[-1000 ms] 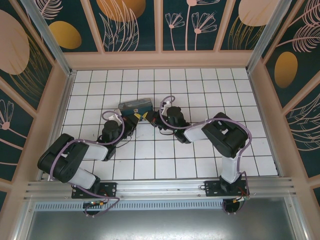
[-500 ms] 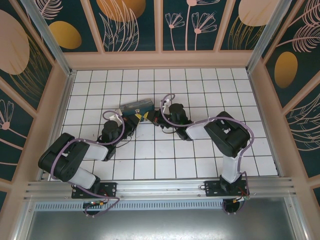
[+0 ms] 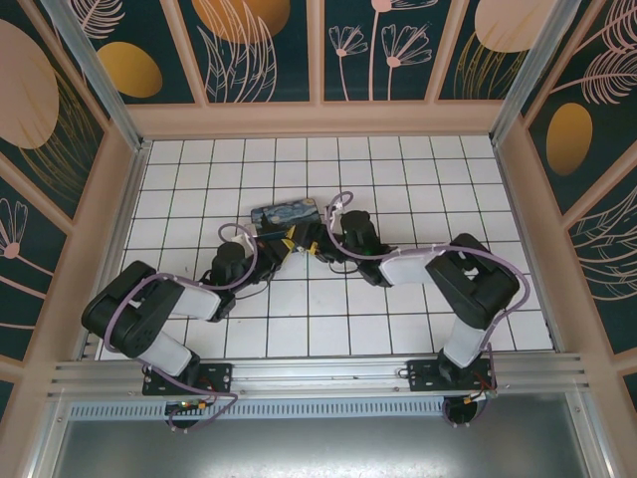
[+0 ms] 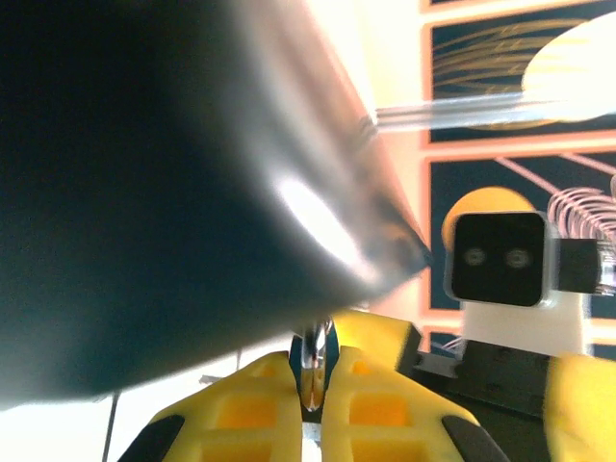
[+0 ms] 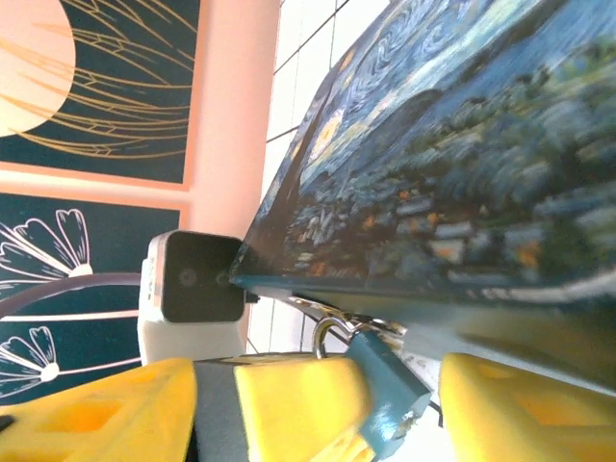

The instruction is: Unlock the padlock with the key

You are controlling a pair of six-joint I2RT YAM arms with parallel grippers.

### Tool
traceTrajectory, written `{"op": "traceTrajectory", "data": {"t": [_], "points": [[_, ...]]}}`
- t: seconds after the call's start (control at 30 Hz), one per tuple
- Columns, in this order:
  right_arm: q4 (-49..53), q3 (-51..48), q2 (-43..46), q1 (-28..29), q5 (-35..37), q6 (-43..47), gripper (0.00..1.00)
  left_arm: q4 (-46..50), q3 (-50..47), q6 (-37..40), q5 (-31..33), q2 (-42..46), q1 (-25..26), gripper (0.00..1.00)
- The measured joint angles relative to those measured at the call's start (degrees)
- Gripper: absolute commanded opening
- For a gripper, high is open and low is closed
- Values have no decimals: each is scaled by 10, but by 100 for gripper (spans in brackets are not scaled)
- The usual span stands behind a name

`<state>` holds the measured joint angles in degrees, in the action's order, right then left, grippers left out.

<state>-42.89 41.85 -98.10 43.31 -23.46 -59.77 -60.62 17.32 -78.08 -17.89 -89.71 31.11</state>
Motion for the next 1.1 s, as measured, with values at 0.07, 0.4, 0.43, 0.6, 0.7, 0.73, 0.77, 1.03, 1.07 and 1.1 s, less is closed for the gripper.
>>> {"op": "traceTrajectory", "data": {"t": [0.07, 0.4, 0.43, 0.6, 0.7, 0.73, 0.77, 1.03, 1.07, 1.1], "points": [[12, -17, 28, 3, 4, 14, 78, 24, 1, 6, -6, -11, 1, 0], [188, -72, 136, 27, 83, 142, 72, 94, 25, 33, -27, -25, 1, 0], [209, -69, 140, 37, 102, 159, 71, 97, 28, 34, -29, -25, 1, 0], [292, -42, 135, 101, 222, 260, 66, 122, 39, 42, -42, -25, 1, 0], [300, -33, 116, 134, 296, 305, 63, 134, 42, 45, -49, -25, 1, 0], [299, -32, 109, 143, 320, 318, 62, 138, 42, 46, -50, -25, 1, 0], [299, -32, 100, 151, 344, 331, 61, 140, 43, 46, -53, -25, 1, 0], [292, -21, 24, 203, 479, 416, 55, 155, 53, 46, -64, -24, 1, 0], [290, -15, 15, 206, 489, 422, 55, 156, 54, 46, -64, -24, 1, 0], [289, -10, 8, 208, 497, 428, 54, 157, 54, 46, -64, -24, 1, 0]]}}
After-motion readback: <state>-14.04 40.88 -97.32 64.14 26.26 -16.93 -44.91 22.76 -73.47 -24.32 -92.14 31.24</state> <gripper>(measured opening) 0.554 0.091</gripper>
